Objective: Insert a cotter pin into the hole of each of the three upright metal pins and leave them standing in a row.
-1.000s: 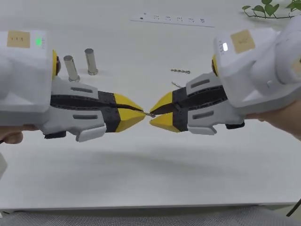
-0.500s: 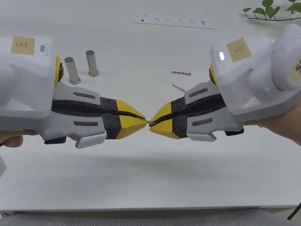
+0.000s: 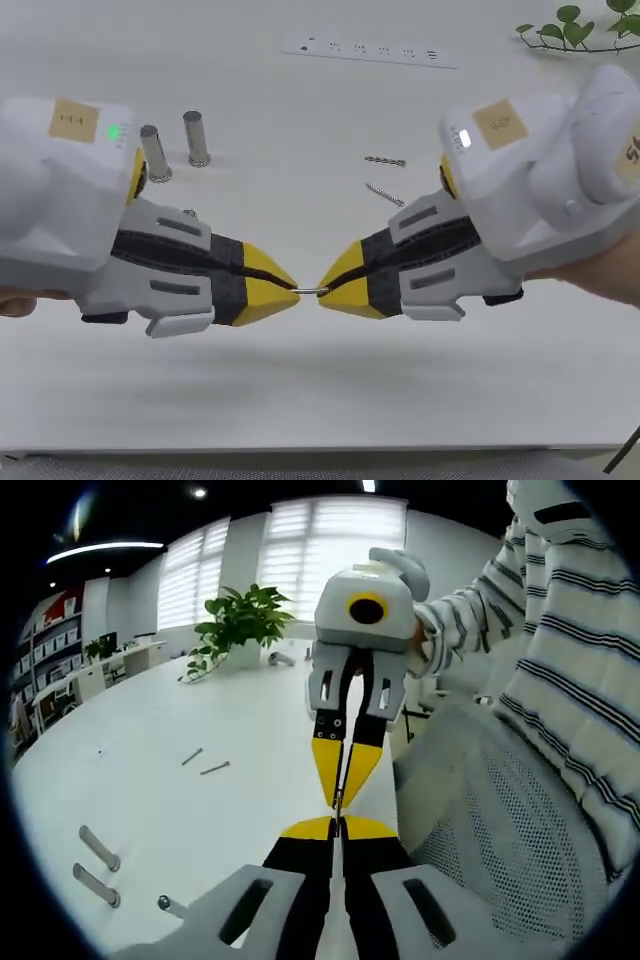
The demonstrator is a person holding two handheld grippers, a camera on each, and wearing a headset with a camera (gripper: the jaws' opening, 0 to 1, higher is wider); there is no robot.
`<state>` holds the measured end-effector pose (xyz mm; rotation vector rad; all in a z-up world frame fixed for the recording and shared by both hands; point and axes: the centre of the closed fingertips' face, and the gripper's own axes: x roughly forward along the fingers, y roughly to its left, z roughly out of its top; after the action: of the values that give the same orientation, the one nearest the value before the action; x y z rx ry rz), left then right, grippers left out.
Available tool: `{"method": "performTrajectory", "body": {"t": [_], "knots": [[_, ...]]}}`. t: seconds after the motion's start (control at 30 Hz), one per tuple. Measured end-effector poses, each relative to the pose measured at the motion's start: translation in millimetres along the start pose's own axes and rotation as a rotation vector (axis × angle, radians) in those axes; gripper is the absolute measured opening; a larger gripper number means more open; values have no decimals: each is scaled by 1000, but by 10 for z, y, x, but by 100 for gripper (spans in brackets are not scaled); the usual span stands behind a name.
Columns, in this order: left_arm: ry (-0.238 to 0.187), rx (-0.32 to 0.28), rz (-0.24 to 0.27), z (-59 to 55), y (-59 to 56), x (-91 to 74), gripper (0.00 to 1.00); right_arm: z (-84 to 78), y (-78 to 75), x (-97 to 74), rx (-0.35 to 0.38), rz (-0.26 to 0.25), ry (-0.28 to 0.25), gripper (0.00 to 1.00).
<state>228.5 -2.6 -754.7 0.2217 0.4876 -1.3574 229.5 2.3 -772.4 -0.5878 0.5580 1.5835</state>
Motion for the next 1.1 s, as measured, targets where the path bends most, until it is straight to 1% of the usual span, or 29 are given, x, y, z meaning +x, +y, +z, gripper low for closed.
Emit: {"method": "performTrajectory", "body": {"t": [0.07, 0.13, 0.17, 0.23, 0.33, 0.4, 0.5, 0.63, 0.73, 0.8, 0.87, 0.93, 0.97, 1.03, 1.1], "knots": [[7, -2, -5, -15, -2, -4, 0, 1, 5, 6, 20, 4, -8, 4], [24, -25, -16, -47, -18, -5, 0, 16, 2, 3, 35, 4, -19, 3], [28, -27, -20, -52, -25, -5, 0, 24, 3, 1, 42, 6, -23, 3], [28, -18, -15, -58, -14, -1, 0, 25, 6, 4, 41, 5, -22, 3], [27, -42, -13, -72, 0, -2, 0, 22, 10, 10, 37, 5, -19, 3], [27, -42, -5, -84, 19, -5, 1, 28, 5, 13, 40, 3, -24, 3], [26, -46, 6, -95, 34, -11, 4, 37, -1, 14, 43, 0, -28, 3], [17, -45, 16, -92, 36, -21, 13, 31, -6, 18, 53, -1, -33, 3], [15, -57, 32, -104, 58, -41, 15, 27, -14, 27, 59, -3, -34, 3], [7, -68, 45, -116, 90, -71, 15, 21, -23, 37, 62, -7, -35, 3], [3, -63, 72, -137, 149, -108, 15, 14, -41, 46, 68, -12, -37, 3], [3, -84, 107, -180, 235, -154, 15, 8, -60, 56, 71, -14, -35, 3], [6, -103, 126, -209, 284, -189, 17, 6, -70, 60, 73, -17, -33, 3], [7, -97, 147, -235, 335, -233, 20, 5, -89, 69, 77, -21, -30, 3], [-2, -97, 175, -238, 386, -277, 25, 18, -112, 81, 81, -27, -30, 3]]}}
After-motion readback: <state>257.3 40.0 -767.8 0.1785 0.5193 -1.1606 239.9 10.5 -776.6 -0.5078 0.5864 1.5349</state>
